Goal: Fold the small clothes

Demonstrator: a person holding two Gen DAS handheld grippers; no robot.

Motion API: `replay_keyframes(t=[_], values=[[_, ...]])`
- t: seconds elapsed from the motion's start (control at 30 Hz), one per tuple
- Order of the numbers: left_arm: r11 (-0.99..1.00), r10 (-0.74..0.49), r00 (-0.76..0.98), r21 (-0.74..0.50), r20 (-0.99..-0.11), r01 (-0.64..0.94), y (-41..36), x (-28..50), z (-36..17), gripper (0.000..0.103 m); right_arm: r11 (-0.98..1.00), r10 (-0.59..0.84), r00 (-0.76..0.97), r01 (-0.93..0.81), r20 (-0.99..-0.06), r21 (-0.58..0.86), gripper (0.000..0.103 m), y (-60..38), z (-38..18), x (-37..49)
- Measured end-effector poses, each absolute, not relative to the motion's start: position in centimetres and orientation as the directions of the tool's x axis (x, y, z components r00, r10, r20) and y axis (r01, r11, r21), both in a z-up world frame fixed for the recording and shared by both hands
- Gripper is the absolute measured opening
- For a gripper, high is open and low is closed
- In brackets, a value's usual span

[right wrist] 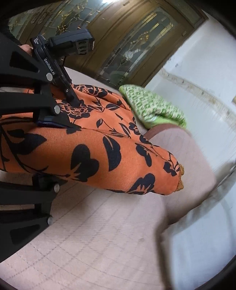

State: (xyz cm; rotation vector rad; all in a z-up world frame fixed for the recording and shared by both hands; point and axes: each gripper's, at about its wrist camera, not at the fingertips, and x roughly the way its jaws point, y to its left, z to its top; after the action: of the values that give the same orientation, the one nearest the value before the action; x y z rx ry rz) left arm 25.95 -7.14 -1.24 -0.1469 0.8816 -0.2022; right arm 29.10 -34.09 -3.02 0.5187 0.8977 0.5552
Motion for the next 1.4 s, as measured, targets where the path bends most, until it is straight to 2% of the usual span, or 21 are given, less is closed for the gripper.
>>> replay_keyframes(t=[0.07, 0.1, 0.13, 0.17, 0.27, 0.37, 0.43, 0.53, 0.6, 0.67, 0.8, 0.9, 0.93, 1.0, 1.03, 1.23, 1.4], values=[[0.982, -0.184, 0.544, -0.176, -0.818, 0.068, -6.7, 26.9, -4.2, 0.043, 0.801, 0.575, 0.467, -0.156, -0.671, 0.578, 0.049, -34.1, -5.6, 29.3], [0.981, -0.189, 0.538, -0.184, -0.822, 0.063, -6.3, 26.9, -4.7, 0.049, 0.837, 0.525, 0.46, -0.125, -0.716, 0.533, 0.051, -34.2, -6.3, 29.1], [0.975, -0.213, 0.555, -0.211, -0.804, 0.069, -5.6, 26.4, -4.5, 0.055, 0.841, 0.518, 0.474, -0.127, -0.712, 0.526, 0.052, -34.4, -6.3, 28.7], [0.977, -0.202, 0.573, -0.204, -0.794, 0.061, -5.0, 25.7, -3.6, 0.057, 0.84, 0.516, 0.499, -0.136, -0.696, 0.526, 0.052, -34.7, -5.8, 28.0], [0.98, -0.185, 0.648, -0.188, -0.739, 0.065, -4.0, 23.4, -0.7, 0.057, 0.864, 0.467, 0.59, -0.146, -0.658, 0.482, 0.052, -35.1, -2.5, 26.0], [0.983, -0.182, 0.702, -0.153, -0.689, 0.104, -4.2, 20.5, 1.0, 0.062, 0.816, 0.547, 0.609, -0.234, -0.574, 0.529, 0.058, -33.9, 0.1, 23.7], [0.989, -0.15, 0.679, -0.103, -0.719, 0.11, -5.0, 20.2, -0.2, 0.065, 0.799, 0.578, 0.578, -0.258, -0.576, 0.543, 0.068, -32.5, -0.4, 22.9], [0.996, -0.07, 0.531, -0.033, -0.844, 0.08, -5.5, 21.6, -4.9, 0.073, 0.805, 0.58, 0.457, -0.194, -0.674, 0.561, 0.069, -31.4, -5.0, 23.5], [0.993, -0.116, 0.529, -0.108, -0.841, 0.047, -4.6, 21.1, -5.4, 0.073, 0.794, 0.577, 0.483, -0.142, -0.659, 0.591, 0.068, -32.1, -5.0, 23.2], [0.997, -0.077, 0.567, -0.075, -0.82, 0.028, -4.4, 20.6, -4.1, 0.077, 0.812, 0.556, 0.509, -0.162, -0.657, 0.561, 0.068, -31.9, -2.7, 23.0], [0.998, -0.059, 0.578, -0.03, -0.814, 0.059, -4.9, 20.6, -3.5, 0.077, 0.838, 0.525, 0.561, -0.209, -0.64, 0.504, 0.068, -31.5, 0.4, 25.2], [0.998, -0.061, 0.575, -0.037, -0.816, 0.054, -4.8, 20.6, -3.8, 0.077, 0.839, 0.503, 0.568, -0.139, -0.651, 0.527, 0.07, -32.0, -0.9, 28.7], [0.998, -0.059, 0.574, -0.036, -0.817, 0.051, -4.8, 20.6, -3.8, 0.077, 0.844, 0.491, 0.56, -0.115, -0.667, 0.524, 0.076, -31.8, -1.9, 29.5], [0.998, -0.065, 0.569, -0.043, -0.82, 0.052, -4.5, 20.7, -4.1, 0.077, 0.85, 0.472, 0.472, -0.021, -0.744, 0.526, 0.077, -31.3, -5.9, 32.4], [0.997, -0.081, 0.568, -0.058, -0.819, 0.057, -4.4, 20.6, -4.1, 0.078, 0.849, 0.462, 0.478, 0.004, -0.747, 0.528, 0.077, -31.6, -6.6, 32.6], [0.999, -0.045, 0.593, -0.021, -0.804, 0.046, -4.0, 18.3, -2.7, 0.078, 0.872, 0.422, 0.597, -0.062, -0.682, 0.485, 0.077, -31.4, -1.4, 26.8], [0.999, -0.037, 0.65, -0.019, -0.759, 0.036, -4.0, 13.9, -0.4, 0.079, 0.936, 0.313, 0.671, -0.098, -0.672, 0.338, 0.077, -30.7, 1.4, 17.0]])
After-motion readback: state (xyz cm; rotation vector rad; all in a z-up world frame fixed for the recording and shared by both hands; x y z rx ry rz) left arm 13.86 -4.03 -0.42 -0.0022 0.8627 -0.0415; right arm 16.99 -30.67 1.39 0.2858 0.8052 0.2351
